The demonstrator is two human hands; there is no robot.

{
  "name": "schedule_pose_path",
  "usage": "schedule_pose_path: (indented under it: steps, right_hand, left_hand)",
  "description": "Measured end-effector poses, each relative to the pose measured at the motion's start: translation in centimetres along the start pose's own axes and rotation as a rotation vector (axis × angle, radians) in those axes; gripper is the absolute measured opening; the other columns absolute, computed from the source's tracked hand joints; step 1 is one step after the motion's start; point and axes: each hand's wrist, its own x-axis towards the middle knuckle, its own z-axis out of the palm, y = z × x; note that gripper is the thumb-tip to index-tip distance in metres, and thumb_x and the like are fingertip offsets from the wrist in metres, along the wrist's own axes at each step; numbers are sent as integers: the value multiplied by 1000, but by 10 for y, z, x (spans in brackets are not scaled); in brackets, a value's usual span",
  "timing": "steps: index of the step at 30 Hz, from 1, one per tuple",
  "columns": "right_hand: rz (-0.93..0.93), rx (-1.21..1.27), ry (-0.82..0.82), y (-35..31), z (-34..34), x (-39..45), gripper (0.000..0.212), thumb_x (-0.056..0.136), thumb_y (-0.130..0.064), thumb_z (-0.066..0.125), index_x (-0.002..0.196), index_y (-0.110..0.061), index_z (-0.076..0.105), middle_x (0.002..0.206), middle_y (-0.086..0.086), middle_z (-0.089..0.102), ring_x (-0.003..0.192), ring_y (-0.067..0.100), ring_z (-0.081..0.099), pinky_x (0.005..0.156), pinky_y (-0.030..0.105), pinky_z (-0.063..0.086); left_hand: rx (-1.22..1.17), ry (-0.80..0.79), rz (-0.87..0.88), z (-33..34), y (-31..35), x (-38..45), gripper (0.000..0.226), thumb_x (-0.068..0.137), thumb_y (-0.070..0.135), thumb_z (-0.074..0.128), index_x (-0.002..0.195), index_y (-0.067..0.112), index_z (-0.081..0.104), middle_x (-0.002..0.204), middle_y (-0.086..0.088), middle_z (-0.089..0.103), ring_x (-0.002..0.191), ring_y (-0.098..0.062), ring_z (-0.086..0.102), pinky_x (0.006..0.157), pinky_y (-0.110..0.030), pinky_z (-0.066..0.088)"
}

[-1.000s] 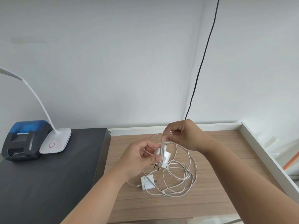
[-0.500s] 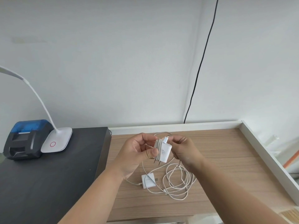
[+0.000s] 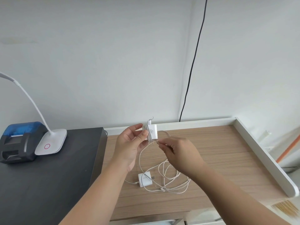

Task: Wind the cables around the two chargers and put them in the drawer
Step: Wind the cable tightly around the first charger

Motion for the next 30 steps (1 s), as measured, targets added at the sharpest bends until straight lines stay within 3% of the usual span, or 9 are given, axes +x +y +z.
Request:
schedule_pose_path:
  steps: [5,11,14,17,20,25,27,30]
  right_hand:
    - [-21,-62,-79,-2,-2,1,19,94,-28,54,89,-17,69,76,-2,68,70,16,59,59,34,49]
    - [-17,-146,-130,0,-22,9,15,90,-35,59,93,-26,71,89,-9,67,78,13,57,64,26,40]
    - [-92,-164,-149,1,-24,13,12,88,-34,62,90,-26,71,92,-8,60,80,20,62,64,31,47]
    - [-124,-105,-110,5,-25,15,8,84,-36,66,85,-28,69,97,-12,58,70,17,61,59,32,49]
    - [-172,-28,-32,6,-24,13,13,84,-41,63,83,-29,67,88,-13,64,66,14,63,54,33,51]
    - [-192,-1,-14,3,-22,15,17,81,-44,67,79,-27,64,74,-11,62,58,12,60,51,33,51]
    - [-151,15,-44,3,-27,18,25,76,-42,75,73,-21,62,60,-13,53,52,2,50,50,28,46]
    - [-84,51,-127,7,-39,25,22,75,-34,79,70,-21,63,45,-15,40,48,4,44,50,15,29]
  left_hand:
    - [-32,63,-12,5,-5,1,30,86,4,65,115,7,62,84,-6,68,71,-11,68,63,-22,56]
    - [359,11,133,-4,-11,1,27,80,6,74,102,21,68,88,-2,69,81,-19,67,75,-33,58]
    - [549,-12,206,2,-16,-2,28,79,13,77,101,29,69,87,2,69,76,-13,64,70,-25,55]
    - [535,-16,217,4,-17,-2,28,81,16,76,102,34,68,86,8,70,81,-10,65,73,-22,51]
    - [453,-100,161,4,-15,-5,32,85,16,71,111,34,65,91,11,73,90,-10,67,82,-28,53]
    - [249,-217,95,11,-13,-10,42,86,0,65,121,21,62,121,-9,63,88,-17,70,73,-28,57]
    - [266,-211,103,7,-12,-8,44,82,-1,70,120,21,63,121,-9,60,82,-16,67,71,-25,54]
    - [359,-184,99,-4,-9,-5,44,68,17,80,108,29,65,105,7,64,78,-16,60,70,-28,52]
